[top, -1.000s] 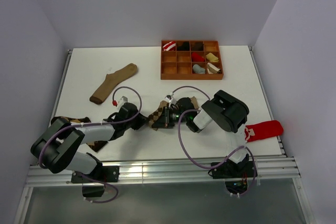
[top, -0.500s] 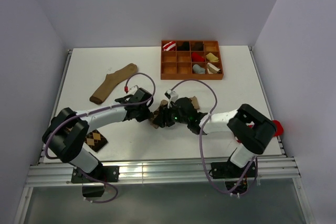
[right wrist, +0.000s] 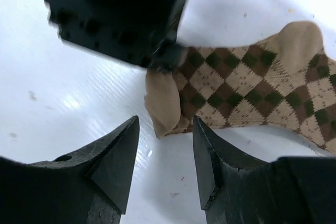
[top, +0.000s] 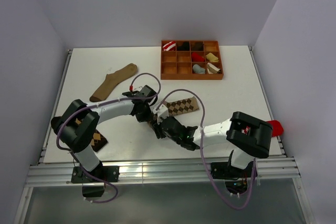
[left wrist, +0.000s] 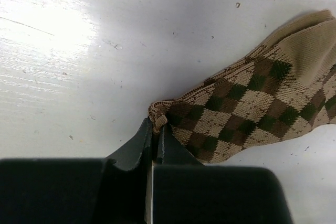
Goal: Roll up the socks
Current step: Roll the sock at the center of the board.
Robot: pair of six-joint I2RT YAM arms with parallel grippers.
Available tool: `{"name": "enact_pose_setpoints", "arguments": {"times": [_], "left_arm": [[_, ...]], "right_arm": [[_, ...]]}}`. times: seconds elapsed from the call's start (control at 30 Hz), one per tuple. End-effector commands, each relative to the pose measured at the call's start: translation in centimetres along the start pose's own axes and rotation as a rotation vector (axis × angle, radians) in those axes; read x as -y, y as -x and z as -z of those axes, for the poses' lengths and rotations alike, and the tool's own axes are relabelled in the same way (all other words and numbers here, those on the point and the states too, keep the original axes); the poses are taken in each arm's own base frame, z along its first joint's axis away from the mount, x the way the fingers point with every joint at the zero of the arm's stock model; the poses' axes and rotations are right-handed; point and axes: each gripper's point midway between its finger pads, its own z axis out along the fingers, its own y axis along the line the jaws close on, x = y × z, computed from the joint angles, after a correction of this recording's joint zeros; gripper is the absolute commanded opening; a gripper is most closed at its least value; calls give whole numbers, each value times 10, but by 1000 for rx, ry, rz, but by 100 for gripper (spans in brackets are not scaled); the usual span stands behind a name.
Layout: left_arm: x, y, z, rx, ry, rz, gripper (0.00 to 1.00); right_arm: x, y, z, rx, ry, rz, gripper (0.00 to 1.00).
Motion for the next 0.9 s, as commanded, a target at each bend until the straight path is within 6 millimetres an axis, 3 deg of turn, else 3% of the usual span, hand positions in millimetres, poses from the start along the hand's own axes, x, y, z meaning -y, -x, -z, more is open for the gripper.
{"name": "enact_pose_setpoints", "arguments": {"times": [0.0,0.5,0.87], "left_arm": [[-7,-12,-1,-66,41,-49,0],[-5,-16,-3,-90,44,-56,0],[-2,-15,-2,-94,42,-55,0]], "right_arm": [[2,11,-6,52,-88,93,52],[-17,8,-16,61,-137,247,50],[-20,-24,-30,-19,-147,313,43]]}}
